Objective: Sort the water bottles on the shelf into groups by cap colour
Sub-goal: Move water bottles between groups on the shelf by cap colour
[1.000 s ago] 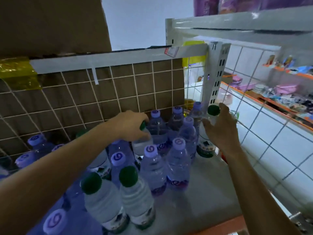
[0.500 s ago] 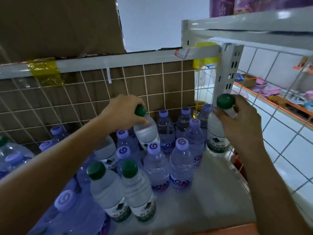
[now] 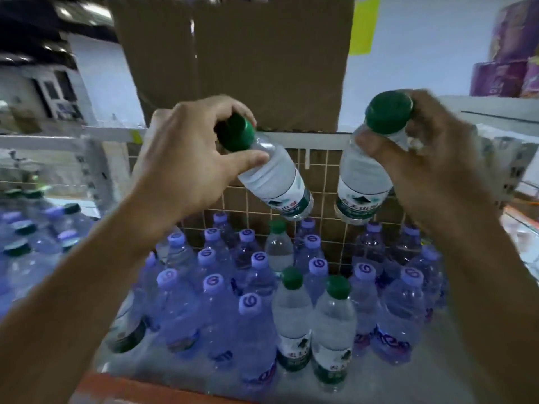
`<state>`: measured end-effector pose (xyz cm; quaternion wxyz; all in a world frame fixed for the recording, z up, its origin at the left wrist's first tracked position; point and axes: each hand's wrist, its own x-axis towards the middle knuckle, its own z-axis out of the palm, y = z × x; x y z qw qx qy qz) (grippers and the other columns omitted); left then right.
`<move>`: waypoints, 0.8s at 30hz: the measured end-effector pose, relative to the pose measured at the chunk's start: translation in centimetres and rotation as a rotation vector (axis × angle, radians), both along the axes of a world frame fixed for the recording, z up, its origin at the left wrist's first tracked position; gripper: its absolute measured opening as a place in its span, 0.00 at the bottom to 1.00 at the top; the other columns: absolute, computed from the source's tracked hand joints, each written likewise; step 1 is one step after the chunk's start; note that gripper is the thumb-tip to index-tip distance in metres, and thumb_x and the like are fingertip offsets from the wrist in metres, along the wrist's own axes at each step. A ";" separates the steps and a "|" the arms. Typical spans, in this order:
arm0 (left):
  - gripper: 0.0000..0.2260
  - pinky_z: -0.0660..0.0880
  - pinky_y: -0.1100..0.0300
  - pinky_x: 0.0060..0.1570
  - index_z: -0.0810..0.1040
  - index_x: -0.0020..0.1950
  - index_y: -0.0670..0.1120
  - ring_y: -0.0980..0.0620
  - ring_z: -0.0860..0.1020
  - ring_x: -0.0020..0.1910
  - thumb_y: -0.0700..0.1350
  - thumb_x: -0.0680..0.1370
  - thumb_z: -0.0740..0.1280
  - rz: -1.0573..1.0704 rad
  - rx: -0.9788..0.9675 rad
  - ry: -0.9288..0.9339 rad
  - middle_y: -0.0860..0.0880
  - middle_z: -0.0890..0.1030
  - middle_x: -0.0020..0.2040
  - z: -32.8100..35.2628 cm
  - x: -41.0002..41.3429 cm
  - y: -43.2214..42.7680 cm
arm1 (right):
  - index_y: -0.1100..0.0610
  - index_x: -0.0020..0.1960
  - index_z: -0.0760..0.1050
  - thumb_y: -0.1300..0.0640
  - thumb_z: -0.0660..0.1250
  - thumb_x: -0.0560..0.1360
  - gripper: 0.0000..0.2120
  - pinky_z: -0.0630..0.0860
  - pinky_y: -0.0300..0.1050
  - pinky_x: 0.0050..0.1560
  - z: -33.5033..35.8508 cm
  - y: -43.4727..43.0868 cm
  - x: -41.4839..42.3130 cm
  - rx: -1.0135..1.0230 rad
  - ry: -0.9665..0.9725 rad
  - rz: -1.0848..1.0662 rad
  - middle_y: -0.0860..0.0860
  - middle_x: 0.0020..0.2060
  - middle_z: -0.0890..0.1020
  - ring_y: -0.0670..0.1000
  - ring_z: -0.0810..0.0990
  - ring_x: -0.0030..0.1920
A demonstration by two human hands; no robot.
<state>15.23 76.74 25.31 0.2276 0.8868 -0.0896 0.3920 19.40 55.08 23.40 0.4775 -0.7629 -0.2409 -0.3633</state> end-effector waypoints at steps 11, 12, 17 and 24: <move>0.15 0.71 0.79 0.39 0.76 0.50 0.56 0.72 0.76 0.37 0.54 0.66 0.73 0.284 -0.107 -0.082 0.64 0.76 0.46 0.1 -17.9 19.1 | 0.48 0.51 0.76 0.50 0.70 0.69 0.11 0.75 0.48 0.56 0.0 22.2 -8.1 0.034 0.038 0.529 0.41 0.44 0.82 0.43 0.80 0.49; 0.15 0.70 0.80 0.37 0.76 0.51 0.56 0.72 0.76 0.37 0.54 0.66 0.73 0.317 -0.113 -0.081 0.65 0.75 0.45 -0.2 -19.3 20.9 | 0.47 0.50 0.75 0.50 0.71 0.69 0.10 0.75 0.46 0.54 -0.3 24.4 -8.9 0.034 0.054 0.581 0.40 0.43 0.82 0.42 0.79 0.48; 0.15 0.71 0.79 0.42 0.78 0.53 0.56 0.72 0.74 0.41 0.52 0.67 0.74 0.480 -0.113 -0.048 0.66 0.75 0.45 -1.8 -25.1 29.7 | 0.41 0.47 0.76 0.40 0.72 0.65 0.13 0.73 0.57 0.61 -1.4 34.3 -12.1 0.019 0.100 0.745 0.40 0.45 0.81 0.48 0.79 0.53; 0.15 0.72 0.72 0.49 0.77 0.51 0.58 0.60 0.78 0.43 0.50 0.67 0.75 0.671 -0.146 0.009 0.67 0.73 0.45 -4.4 -27.7 40.5 | 0.45 0.49 0.76 0.47 0.70 0.68 0.10 0.73 0.52 0.62 -3.3 48.0 -12.4 0.010 0.170 0.870 0.44 0.50 0.82 0.46 0.78 0.53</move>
